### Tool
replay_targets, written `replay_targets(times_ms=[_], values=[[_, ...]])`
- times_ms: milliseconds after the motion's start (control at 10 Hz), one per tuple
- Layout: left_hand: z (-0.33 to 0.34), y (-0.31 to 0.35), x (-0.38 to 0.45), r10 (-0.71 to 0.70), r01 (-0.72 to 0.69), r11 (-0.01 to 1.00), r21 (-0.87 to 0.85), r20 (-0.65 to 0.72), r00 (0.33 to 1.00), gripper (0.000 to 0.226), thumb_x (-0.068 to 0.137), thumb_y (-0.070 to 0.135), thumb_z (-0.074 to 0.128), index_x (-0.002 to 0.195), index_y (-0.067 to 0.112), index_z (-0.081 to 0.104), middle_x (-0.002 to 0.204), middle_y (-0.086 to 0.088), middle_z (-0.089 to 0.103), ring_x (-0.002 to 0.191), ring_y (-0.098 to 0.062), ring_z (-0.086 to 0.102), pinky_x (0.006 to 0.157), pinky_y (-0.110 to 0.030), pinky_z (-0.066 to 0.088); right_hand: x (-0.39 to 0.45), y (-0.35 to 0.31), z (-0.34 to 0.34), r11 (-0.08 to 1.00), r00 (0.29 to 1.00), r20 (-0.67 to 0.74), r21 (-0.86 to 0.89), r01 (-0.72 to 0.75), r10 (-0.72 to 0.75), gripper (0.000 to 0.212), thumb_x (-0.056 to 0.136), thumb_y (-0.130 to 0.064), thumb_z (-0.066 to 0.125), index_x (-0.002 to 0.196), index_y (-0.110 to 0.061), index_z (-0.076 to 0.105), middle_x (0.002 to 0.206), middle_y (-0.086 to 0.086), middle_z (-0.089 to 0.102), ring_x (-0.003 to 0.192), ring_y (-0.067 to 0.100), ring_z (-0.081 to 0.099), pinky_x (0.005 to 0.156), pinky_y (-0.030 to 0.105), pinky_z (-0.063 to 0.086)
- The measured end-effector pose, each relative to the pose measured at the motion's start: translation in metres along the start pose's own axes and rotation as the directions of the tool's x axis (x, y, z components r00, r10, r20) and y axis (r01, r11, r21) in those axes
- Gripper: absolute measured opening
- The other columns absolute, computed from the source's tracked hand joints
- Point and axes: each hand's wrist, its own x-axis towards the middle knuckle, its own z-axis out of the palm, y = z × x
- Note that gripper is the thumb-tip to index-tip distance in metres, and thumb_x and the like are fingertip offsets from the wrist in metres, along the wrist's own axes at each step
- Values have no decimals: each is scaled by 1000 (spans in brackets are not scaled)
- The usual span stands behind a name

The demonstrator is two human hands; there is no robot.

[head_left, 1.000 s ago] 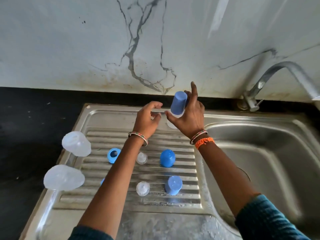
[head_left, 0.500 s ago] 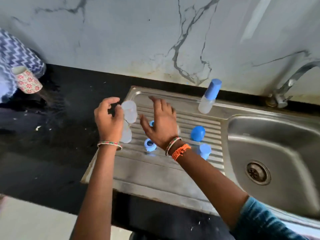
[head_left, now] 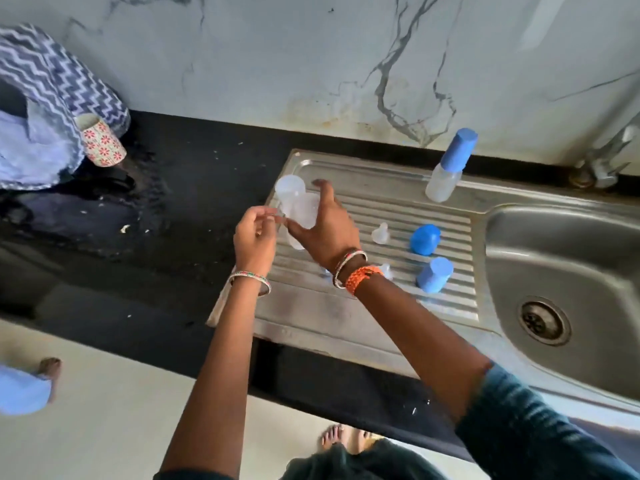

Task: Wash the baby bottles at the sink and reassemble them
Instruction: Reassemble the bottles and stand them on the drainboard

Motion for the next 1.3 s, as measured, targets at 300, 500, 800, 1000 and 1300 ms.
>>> replay_targets(times_ms=[300,500,800,1000,1300], values=[[141,84,-56,214,-82,957,-277,491,844,21,90,-7,44,92,7,58,80,-5,65,61,3,59,54,-12,43,-43,63,-243,738,940,61,603,-304,337,35,72,-35,77,100,-22,61,93,0,67,87,16,65,71,29,55],[200,91,-102,169,-52,982,-184,703,691,26,94,-7,39,86,10,58,79,-3,64,60,0,59,52,-14,42,-127,191,-272,410,384,-215,91,-907,898,59,89,-32,62,139,-9,40,135,18,51,121,34,51,94,40,47],[215,79,-119,107,-54,994,-94,768,631,31,93,-4,41,81,18,60,78,2,65,56,-2,55,49,-14,41,-147,209,-315,214,606,91,885,-413,790,62,77,-56,65,124,-17,55,122,10,62,104,25,64,91,43,50],[205,73,-122,74,-61,997,-46,792,605,31,93,-4,41,82,18,59,79,0,65,52,2,53,50,-19,39,-135,219,-301,321,447,-34,746,-584,894,58,75,-43,75,121,-15,53,118,13,61,97,29,65,85,43,54],[196,71,-133,11,-56,998,21,853,521,19,96,5,46,92,18,59,84,4,65,62,-5,54,50,-17,43,-131,198,-236,654,174,-690,528,-542,702,71,73,-40,76,132,-15,45,116,9,60,113,28,54,90,33,43]])
